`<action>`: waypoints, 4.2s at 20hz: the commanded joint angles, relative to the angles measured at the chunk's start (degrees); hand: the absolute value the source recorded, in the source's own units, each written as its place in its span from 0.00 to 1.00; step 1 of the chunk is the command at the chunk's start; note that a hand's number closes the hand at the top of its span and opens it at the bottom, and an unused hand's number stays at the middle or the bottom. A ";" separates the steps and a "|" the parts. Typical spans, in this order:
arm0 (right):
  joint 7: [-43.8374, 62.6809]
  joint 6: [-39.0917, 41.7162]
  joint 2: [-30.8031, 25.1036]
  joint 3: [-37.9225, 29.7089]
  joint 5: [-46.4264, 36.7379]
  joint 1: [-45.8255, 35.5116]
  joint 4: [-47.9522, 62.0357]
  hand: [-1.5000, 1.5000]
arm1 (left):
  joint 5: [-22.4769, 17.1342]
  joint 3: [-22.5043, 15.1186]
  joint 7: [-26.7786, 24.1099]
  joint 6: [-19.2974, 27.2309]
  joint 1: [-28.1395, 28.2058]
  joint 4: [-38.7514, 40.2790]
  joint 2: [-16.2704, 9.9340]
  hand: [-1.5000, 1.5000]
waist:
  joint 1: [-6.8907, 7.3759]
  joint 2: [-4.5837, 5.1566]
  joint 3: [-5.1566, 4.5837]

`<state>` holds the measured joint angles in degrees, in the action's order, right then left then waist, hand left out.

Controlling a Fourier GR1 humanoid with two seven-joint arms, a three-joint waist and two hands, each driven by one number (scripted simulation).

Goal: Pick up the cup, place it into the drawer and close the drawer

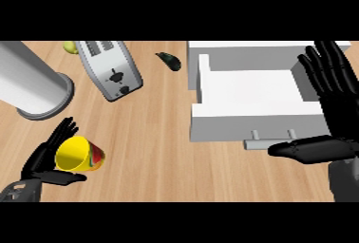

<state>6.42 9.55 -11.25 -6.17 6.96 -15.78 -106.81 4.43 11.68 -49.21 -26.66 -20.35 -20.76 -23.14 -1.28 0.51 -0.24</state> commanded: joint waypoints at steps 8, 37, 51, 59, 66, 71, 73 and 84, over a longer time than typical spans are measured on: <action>0.85 0.50 0.20 -0.16 1.15 -0.18 0.27 0.00 | 1.52 -1.23 -10.18 -3.24 -4.07 5.57 2.49 0.00 | -0.34 0.11 -0.05; -0.86 1.35 -0.41 -1.82 1.41 1.77 0.65 0.00 | -8.68 10.68 -17.72 24.63 -7.91 1.43 14.40 1.00 | -0.23 0.08 0.04; 0.08 0.03 -0.91 -1.92 -1.24 1.91 0.42 0.00 | -7.12 1.78 -2.76 20.01 -19.12 -16.48 20.14 1.00 | 1.85 -1.00 0.31; 2.50 0.05 -2.18 -3.66 0.53 -1.39 1.09 0.00 | -9.16 -4.95 16.31 24.66 -24.95 -30.91 23.09 1.00 | 1.72 -0.91 0.26; -0.23 0.52 -2.41 -3.10 -1.30 -3.25 4.37 0.00 | -11.75 -10.47 26.88 37.22 -42.46 -23.93 23.13 1.00 | 0.22 -0.35 0.26; 1.20 0.97 -2.71 -3.64 0.22 -3.43 3.55 0.00 | -15.56 -15.67 33.30 43.21 -49.69 -17.37 23.14 1.00 | -0.69 -0.27 0.26; -2.60 0.01 0.78 -0.51 -2.36 0.66 2.37 0.00 | -15.49 -15.55 35.18 44.97 -52.08 -12.22 23.14 1.00 | -1.36 -0.06 0.29; -2.09 3.79 -2.32 -2.23 1.48 -3.22 3.11 0.00 | -20.67 -26.58 38.83 44.41 -57.85 3.11 23.14 1.00 | -7.24 1.35 0.41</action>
<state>4.47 12.22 -12.60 -7.91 7.62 -18.54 -103.47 -15.25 -11.38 -13.06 18.80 -76.66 -21.36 -0.01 -6.45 1.47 0.13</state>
